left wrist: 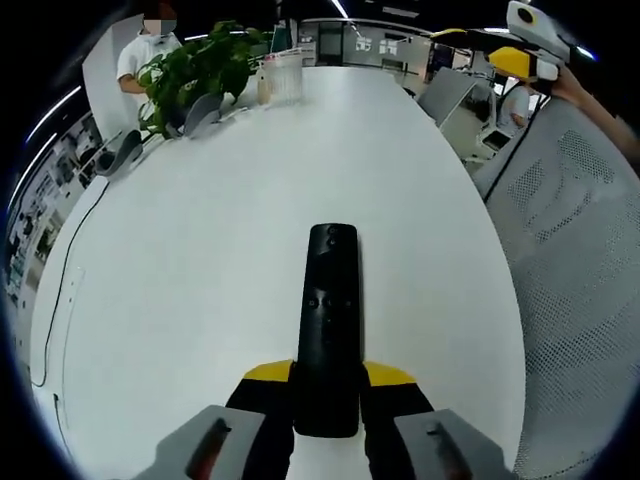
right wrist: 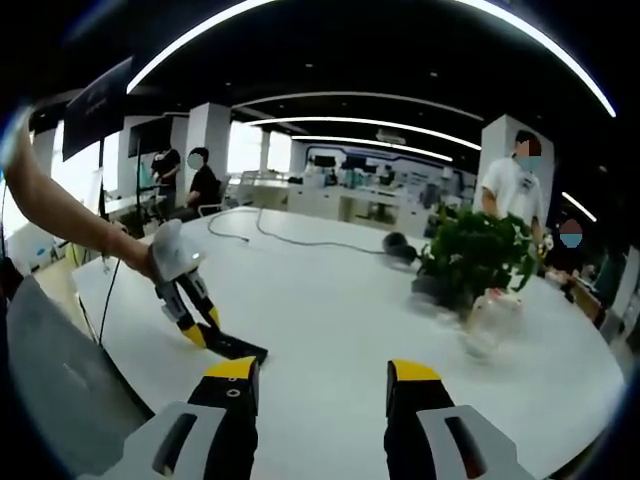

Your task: Press the specified remote control buttons in sequence, fully releasing each button before pressing the next.

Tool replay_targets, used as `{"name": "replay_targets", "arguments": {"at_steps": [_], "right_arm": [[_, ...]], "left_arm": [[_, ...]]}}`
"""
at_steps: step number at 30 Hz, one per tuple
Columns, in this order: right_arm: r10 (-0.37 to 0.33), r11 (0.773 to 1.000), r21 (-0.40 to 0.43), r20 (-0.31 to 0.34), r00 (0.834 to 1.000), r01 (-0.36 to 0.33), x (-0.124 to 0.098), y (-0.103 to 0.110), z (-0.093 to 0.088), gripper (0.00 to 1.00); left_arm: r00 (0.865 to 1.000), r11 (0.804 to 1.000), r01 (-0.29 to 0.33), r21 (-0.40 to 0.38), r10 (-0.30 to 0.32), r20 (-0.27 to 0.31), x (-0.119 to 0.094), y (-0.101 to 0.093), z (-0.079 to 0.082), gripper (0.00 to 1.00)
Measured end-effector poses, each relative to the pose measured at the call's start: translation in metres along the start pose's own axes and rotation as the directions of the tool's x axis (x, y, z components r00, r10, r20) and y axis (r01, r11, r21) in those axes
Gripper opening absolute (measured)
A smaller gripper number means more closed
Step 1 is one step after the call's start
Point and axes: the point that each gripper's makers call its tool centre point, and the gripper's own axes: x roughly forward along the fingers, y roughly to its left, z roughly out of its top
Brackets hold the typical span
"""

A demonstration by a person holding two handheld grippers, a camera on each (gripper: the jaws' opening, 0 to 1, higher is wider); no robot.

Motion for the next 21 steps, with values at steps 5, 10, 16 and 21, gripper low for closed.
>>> {"name": "replay_targets", "arguments": {"at_steps": [5, 10, 16, 21], "right_arm": [[0.000, 1.000, 0.001, 0.002, 1.000, 0.000, 0.000, 0.000, 0.001, 0.48], [0.003, 1.000, -0.002, 0.000, 1.000, -0.003, 0.000, 0.001, 0.000, 0.48], [0.008, 1.000, -0.006, -0.004, 1.000, -0.008, 0.001, 0.002, 0.000, 0.48], [0.010, 1.000, -0.011, -0.009, 1.000, -0.010, 0.001, 0.003, -0.001, 0.48]], "left_arm": [[1.000, 1.000, 0.000, 0.015, 0.000, -0.005, -0.001, -0.007, -0.001, 0.24], [1.000, 1.000, 0.002, 0.029, -0.002, -0.017, -0.001, -0.011, -0.002, 0.24], [1.000, 1.000, 0.011, 0.024, -0.010, -0.018, -0.002, -0.017, -0.003, 0.24], [1.000, 0.999, 0.020, 0.027, -0.019, -0.012, -0.003, -0.026, -0.005, 0.24]]}}
